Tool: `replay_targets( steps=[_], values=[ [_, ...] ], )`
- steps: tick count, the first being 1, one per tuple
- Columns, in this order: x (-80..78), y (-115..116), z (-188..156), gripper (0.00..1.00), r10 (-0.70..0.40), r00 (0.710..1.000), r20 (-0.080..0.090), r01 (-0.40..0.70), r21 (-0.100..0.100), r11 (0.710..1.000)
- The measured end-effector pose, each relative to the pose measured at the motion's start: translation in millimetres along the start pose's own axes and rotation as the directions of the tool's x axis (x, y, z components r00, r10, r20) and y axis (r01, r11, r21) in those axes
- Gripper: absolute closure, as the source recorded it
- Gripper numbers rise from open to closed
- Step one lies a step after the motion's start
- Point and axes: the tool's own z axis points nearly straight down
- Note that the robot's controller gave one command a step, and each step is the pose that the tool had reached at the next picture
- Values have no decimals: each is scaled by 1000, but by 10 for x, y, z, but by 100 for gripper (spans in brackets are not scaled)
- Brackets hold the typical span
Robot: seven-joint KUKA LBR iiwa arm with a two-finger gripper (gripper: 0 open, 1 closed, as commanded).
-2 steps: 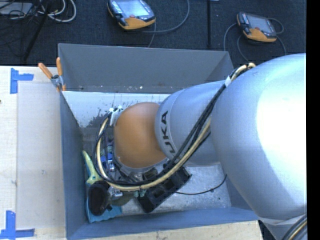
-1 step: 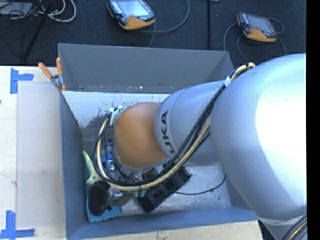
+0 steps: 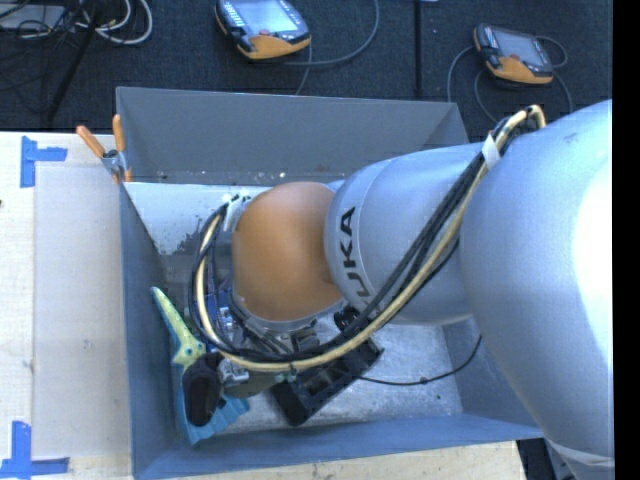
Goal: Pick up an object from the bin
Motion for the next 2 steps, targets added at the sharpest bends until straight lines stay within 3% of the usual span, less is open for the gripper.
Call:
replay_targets(
  steps=[1,2],
  values=[
    [-21,-104,-600,100,-4,1000,0,4,0,1000],
    [-30,-157,-919,100,-2,1000,11,2,-2,1000]
  ],
)
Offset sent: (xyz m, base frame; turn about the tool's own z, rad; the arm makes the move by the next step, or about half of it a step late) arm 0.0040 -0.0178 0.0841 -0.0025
